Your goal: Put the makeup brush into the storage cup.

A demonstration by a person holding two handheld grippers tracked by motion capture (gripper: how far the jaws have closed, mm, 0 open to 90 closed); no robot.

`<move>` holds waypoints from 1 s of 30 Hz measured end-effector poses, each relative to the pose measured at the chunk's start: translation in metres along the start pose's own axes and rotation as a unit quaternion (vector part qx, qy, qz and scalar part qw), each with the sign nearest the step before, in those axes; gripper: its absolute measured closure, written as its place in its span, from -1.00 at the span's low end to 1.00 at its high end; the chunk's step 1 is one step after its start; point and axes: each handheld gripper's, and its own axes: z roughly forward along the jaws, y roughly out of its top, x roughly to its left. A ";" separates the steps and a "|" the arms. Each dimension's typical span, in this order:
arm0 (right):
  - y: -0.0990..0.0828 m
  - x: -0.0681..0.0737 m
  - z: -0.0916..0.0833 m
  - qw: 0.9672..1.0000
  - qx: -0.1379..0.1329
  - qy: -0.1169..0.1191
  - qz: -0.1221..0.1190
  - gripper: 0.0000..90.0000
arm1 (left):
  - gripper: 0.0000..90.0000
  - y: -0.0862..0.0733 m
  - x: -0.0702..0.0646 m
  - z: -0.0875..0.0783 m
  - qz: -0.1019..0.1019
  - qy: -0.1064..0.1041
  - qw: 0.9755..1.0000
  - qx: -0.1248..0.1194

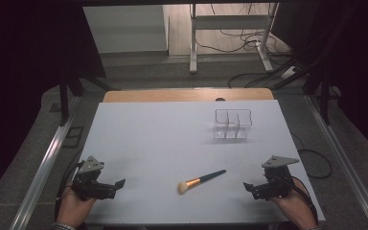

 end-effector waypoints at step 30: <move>0.000 0.004 0.000 1.000 0.009 -0.005 -0.012 -1.00 | -0.99 0.002 0.001 0.003 0.000 -0.002 1.000 0.010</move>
